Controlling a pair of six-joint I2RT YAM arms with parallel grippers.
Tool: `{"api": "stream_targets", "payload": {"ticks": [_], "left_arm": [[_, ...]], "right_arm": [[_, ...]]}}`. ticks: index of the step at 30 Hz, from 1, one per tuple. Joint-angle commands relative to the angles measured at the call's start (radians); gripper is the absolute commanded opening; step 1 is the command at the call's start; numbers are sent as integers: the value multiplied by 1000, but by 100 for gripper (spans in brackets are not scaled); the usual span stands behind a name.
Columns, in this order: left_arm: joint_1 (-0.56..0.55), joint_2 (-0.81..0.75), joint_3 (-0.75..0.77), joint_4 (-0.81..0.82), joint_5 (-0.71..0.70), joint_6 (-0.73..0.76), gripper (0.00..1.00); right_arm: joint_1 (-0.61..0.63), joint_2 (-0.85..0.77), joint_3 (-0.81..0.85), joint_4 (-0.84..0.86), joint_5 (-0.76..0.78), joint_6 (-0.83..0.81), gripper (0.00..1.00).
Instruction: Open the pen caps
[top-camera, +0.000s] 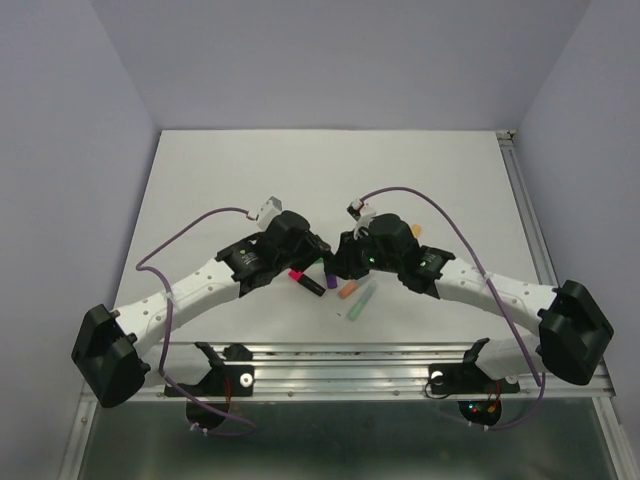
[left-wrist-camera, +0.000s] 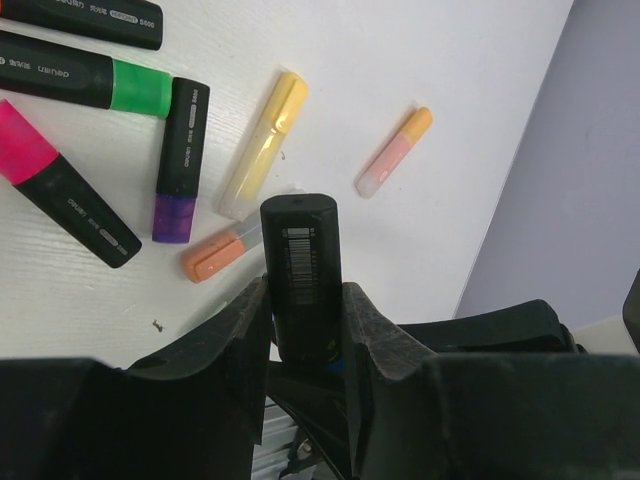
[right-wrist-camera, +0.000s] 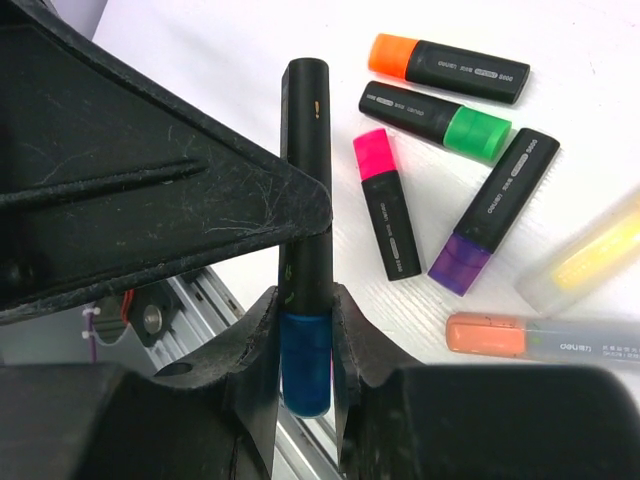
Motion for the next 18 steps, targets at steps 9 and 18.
{"api": "stream_targets", "payload": {"ticks": [9, 18], "left_arm": [[54, -10, 25, -126, -247, -51, 0], [245, 5, 53, -126, -308, 47, 0]], "right_arm": [[18, -113, -19, -5, -163, 170, 1], [18, -250, -177, -104, -267, 253, 1]]}}
